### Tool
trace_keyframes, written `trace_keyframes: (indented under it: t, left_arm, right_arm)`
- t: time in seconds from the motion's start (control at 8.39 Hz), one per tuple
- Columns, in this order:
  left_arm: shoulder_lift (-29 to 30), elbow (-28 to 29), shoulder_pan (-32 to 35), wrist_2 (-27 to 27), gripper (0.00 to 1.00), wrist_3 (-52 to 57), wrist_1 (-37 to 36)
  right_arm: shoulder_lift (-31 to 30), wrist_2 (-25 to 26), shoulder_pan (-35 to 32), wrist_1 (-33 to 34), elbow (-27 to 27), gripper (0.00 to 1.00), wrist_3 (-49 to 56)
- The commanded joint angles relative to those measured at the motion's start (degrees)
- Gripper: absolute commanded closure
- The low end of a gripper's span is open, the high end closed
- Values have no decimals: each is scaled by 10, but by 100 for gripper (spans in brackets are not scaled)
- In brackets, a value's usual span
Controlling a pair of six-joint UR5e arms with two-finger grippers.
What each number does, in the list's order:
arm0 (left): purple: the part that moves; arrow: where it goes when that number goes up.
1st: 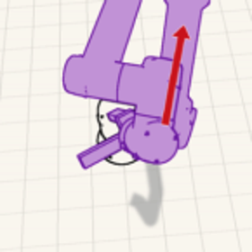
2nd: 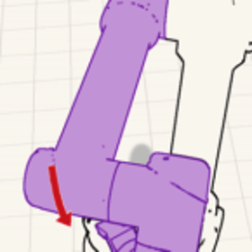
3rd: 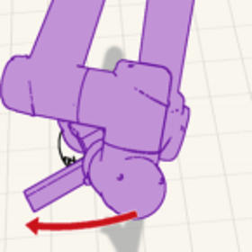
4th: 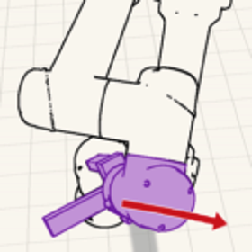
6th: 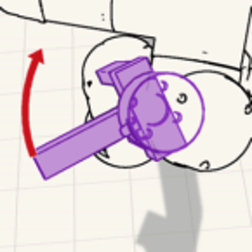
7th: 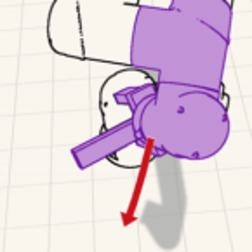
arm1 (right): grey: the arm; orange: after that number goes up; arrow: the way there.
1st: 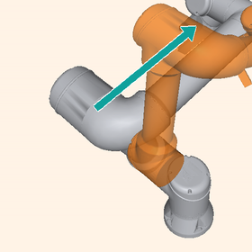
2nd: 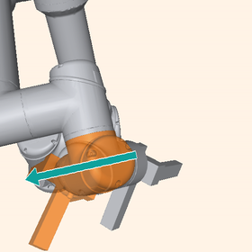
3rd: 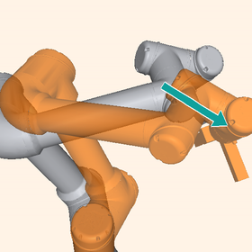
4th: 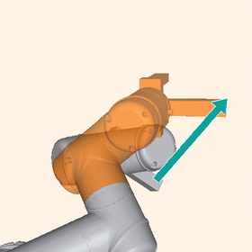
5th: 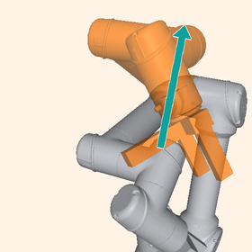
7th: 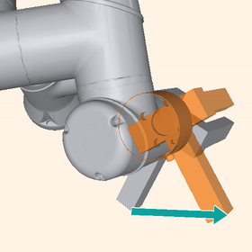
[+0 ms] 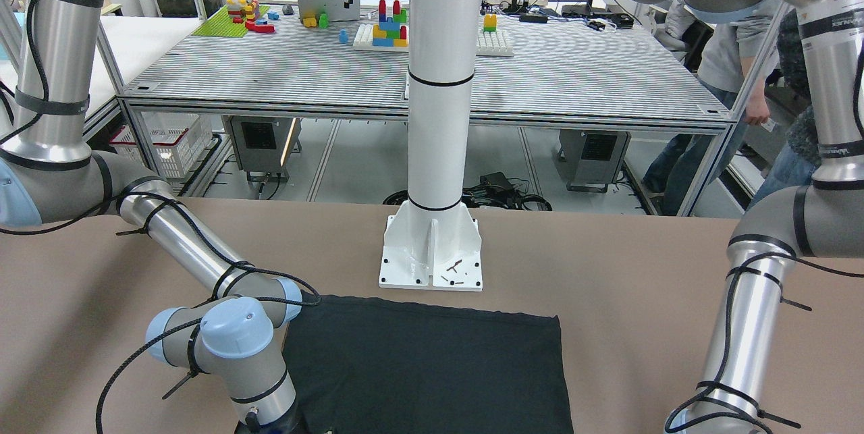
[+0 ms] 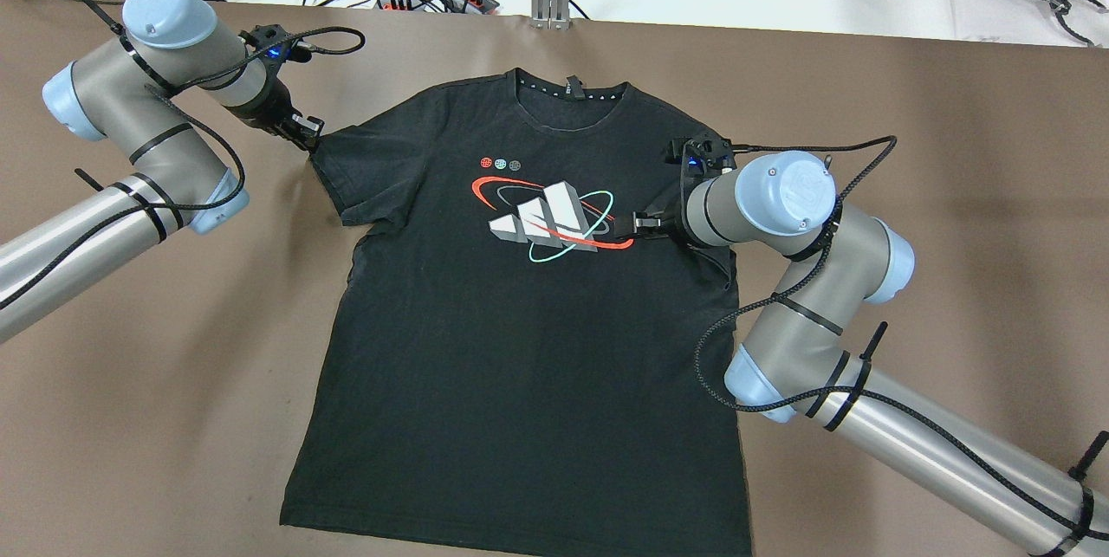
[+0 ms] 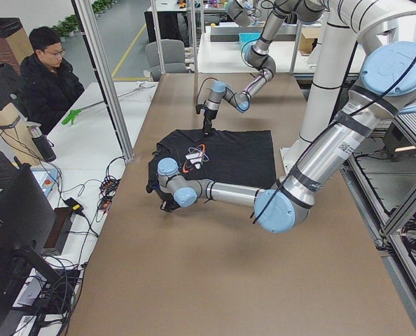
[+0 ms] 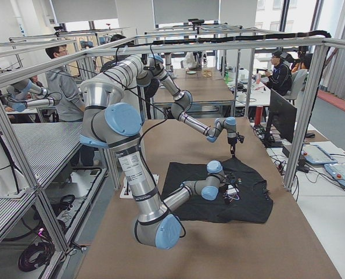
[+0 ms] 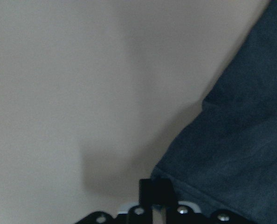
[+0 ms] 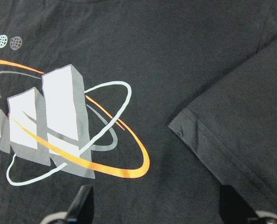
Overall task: Fold clothes
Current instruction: 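Reach the left gripper to the other sleeve while the right gripper holds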
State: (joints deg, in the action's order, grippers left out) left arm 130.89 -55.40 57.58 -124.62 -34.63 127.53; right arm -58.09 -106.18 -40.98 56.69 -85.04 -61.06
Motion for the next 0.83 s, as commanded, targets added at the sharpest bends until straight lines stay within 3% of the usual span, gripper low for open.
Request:
trace_keyframes:
  t: [0.0,0.36,0.72]
  left_arm:
    - [0,-2,-2,-1,100,0,0]
    - [-5,-71,-2,-27,100,-72,1]
    - [29,-127,-57,9,100,-231,-1]
  right_arm:
    - [0,0,5,-1,-2,5,-18]
    - [-14,1,5,0,-34,5,-22]
    - [-43,-2,5,1,-74,5,-21]
